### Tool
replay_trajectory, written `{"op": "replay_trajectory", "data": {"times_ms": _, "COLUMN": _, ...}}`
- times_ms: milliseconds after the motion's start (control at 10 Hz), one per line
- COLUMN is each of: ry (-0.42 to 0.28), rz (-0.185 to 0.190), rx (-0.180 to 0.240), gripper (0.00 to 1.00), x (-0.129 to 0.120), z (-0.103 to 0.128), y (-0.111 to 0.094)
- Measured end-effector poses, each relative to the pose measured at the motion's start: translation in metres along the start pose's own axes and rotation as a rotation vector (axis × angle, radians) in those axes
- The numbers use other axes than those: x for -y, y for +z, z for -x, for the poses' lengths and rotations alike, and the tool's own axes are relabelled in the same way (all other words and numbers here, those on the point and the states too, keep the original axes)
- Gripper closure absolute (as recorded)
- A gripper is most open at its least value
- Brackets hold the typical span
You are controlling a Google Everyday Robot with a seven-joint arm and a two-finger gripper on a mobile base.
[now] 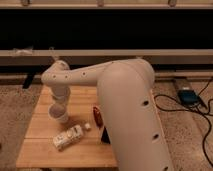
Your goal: Place the ceramic cup in the ceramic bowl
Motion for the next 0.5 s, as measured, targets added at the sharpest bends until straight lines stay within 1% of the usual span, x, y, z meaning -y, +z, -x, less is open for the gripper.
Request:
{"op": "replay_trajectory", "data": {"times_ms": 100, "ry": 0.011, "rz": 0.005, "rx": 0.014, "gripper": 1.00, "x": 0.011, "z": -0.006, "y": -0.017}}
{"op": "replay_trajectory", "data": {"times_ms": 200, "ry": 0.027, "rz": 0.009, "rx": 0.034, "gripper": 1.00, "x": 0.026, "z": -0.013, "y": -0.041}}
{"op": "replay_trajectory", "data": {"times_ms": 300, "ry": 0.045, "rz": 0.011, "rx": 0.055, "gripper": 1.00, "x": 0.043, "z": -0.017, "y": -0.059}}
{"op": "replay_trajectory", "data": {"times_ms": 400, "ry": 0.077, "rz": 0.011, "rx": 0.072, "gripper": 1.00, "x": 0.071, "z": -0.025, "y": -0.078}}
{"op": "replay_trajectory", "data": {"times_ms": 500, "ry": 0.111, "rz": 0.007, "rx": 0.089, "gripper": 1.00, "x": 0.098, "z": -0.032, "y": -0.091}}
